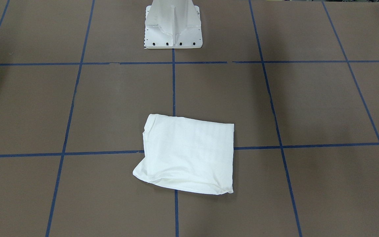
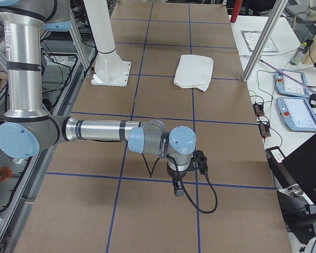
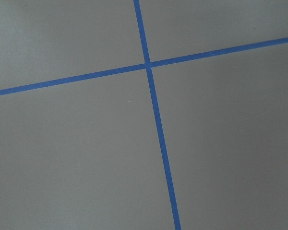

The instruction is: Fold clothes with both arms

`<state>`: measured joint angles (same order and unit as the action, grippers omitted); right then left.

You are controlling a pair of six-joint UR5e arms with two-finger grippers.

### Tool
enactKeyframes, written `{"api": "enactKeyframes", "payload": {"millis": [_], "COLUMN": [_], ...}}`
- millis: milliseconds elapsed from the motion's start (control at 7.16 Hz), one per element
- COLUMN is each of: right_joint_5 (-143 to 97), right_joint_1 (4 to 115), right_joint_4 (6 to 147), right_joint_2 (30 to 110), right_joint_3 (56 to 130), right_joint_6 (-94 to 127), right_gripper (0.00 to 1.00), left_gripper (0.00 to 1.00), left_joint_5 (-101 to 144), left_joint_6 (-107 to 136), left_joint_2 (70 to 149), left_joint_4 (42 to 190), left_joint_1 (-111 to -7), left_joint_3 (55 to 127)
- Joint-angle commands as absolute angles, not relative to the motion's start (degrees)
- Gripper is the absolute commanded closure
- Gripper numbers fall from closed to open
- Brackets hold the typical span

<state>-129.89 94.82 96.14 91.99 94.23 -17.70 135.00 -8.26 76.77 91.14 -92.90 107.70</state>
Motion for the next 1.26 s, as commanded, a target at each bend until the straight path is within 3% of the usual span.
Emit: {"api": "enactKeyframes", "payload": {"millis": [0,1117], "right_joint_5": [-130.1,-129.6], "right_joint_1": [94.8,94.8], "right_joint_4": [96.2,96.2], "right_joint_2": [92.5,92.6], "right_joint_3": [94.7,94.7], "right_joint_6": [-17.1,-17.8], "right_gripper": [0.00,0.00], "left_gripper": [0.00,0.00], "left_joint_5": [134.9,134.9], "left_joint_6": [-8.3,-8.3], "left_joint_2": [76.7,77.0], "left_joint_4": [91.1,91.2], "left_joint_1": [-92.9,-92.9], "left_joint_3": [107.7,107.7]}}
